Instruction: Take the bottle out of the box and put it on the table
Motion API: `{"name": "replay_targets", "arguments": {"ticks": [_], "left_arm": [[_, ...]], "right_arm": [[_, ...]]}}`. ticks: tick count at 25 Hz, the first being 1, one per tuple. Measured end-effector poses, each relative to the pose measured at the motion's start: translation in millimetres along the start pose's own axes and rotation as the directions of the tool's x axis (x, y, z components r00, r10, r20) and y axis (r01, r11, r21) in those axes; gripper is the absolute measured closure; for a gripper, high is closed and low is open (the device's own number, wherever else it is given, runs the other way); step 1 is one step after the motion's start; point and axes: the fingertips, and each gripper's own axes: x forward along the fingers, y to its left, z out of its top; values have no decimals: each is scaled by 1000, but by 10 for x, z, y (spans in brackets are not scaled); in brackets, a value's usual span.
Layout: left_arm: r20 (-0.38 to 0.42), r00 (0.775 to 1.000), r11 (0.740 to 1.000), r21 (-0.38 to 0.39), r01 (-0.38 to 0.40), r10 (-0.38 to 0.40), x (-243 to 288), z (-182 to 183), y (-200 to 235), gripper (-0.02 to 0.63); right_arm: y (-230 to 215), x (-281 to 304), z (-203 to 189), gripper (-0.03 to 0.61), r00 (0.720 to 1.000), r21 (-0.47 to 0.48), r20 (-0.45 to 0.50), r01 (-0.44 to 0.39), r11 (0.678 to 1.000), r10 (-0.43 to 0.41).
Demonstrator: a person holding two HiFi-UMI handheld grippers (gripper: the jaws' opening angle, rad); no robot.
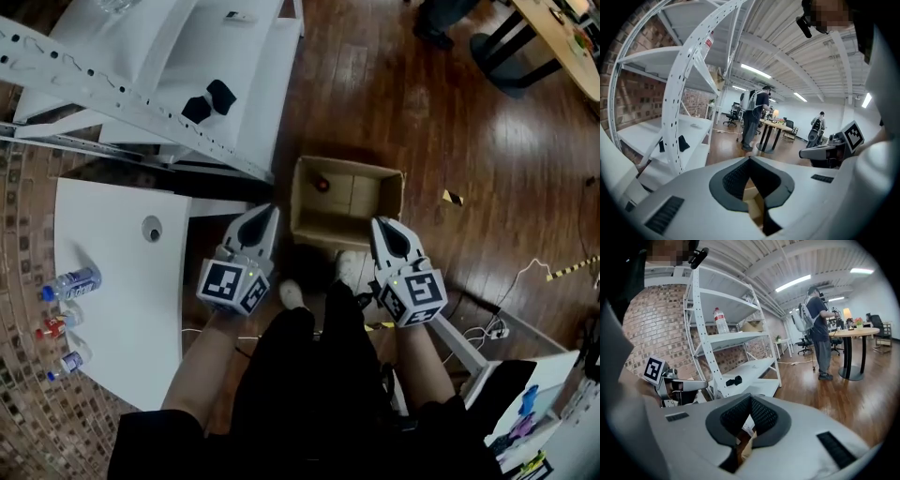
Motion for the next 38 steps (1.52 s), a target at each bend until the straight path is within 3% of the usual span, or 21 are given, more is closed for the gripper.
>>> {"name": "replay_targets", "arguments": {"ticks": [6,12,15,18,22,28,38], "left_arm": [[-56,997,998,29,50,-48,381,-527,168,609],[40,994,986,141,93,-100,1032,-1183,550,609],[36,995,987,135,88,-94,1441,-1880,822,609],[51,991,990,64,122,-125,1722,-2587,894,609],[67,985,981,123,153,-162,1985,-3160,1039,609],[43,996,990,122,76,-82,1964,-3444,1257,609],[-34,999,995,96,8,-5,1948,-3935,1637,609]], "right_arm": [[-180,513,-289,574,1000,-65,2,-26,998,26],[-550,1276,-696,574,991,-190,117,-39,981,62],[-757,1841,-1342,574,992,-240,83,-76,968,98],[-837,2285,-2210,574,980,-292,-89,-198,936,180],[-866,2726,-2827,574,967,-385,-133,-252,888,217],[-1000,2835,-3134,574,965,-335,-148,-255,907,217],[-1124,3283,-3703,572,928,-316,-274,-335,887,253]]}}
